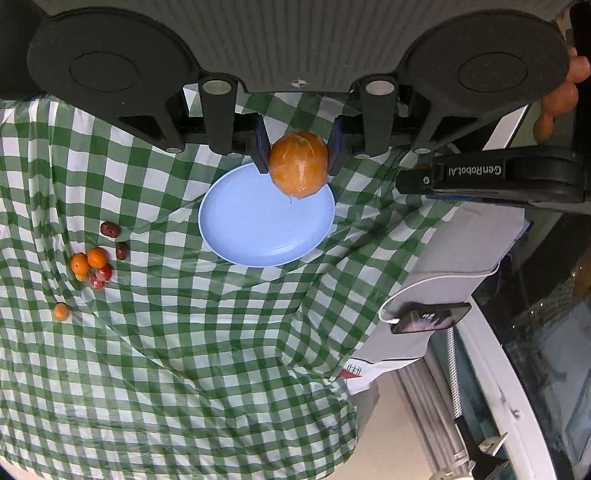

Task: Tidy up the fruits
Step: 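Carry the yellow fruit with the left tool while the right tool carries the orange to the plate, then open the left tool over the plate while the right tool releases the orange onto it, then lift both open tools away from the plate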

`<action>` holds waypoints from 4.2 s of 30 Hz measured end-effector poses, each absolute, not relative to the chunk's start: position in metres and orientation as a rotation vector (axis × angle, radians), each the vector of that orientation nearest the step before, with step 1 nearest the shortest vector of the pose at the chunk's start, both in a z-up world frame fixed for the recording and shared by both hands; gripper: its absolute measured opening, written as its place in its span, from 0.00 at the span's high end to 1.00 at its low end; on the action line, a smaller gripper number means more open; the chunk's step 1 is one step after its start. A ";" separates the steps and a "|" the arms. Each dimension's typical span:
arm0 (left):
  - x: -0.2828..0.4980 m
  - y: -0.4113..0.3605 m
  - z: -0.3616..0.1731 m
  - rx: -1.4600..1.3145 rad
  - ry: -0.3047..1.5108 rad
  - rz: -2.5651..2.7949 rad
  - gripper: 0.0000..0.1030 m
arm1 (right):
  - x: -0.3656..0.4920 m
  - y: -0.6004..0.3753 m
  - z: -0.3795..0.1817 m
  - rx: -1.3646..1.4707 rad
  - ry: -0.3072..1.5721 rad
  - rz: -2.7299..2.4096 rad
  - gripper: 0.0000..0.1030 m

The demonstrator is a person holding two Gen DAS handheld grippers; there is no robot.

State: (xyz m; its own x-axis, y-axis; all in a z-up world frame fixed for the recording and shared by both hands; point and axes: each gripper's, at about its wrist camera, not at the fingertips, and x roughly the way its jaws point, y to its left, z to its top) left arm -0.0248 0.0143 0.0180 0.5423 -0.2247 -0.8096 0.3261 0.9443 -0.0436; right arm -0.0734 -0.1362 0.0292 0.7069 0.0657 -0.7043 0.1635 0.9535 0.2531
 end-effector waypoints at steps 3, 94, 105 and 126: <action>-0.023 0.013 0.017 0.115 0.950 -0.331 0.72 | -0.069 -0.135 0.027 0.305 0.801 -0.056 0.67; 0.023 0.008 0.003 0.245 0.967 -0.172 0.00 | -0.015 -0.152 0.014 0.319 0.943 -0.124 0.09; -0.023 0.010 0.016 0.262 0.910 -0.200 0.00 | -0.055 -0.147 0.035 0.320 0.870 -0.157 0.09; -0.016 -0.015 0.019 0.274 0.904 -0.266 0.00 | -0.072 -0.183 0.034 0.345 0.754 -0.271 0.09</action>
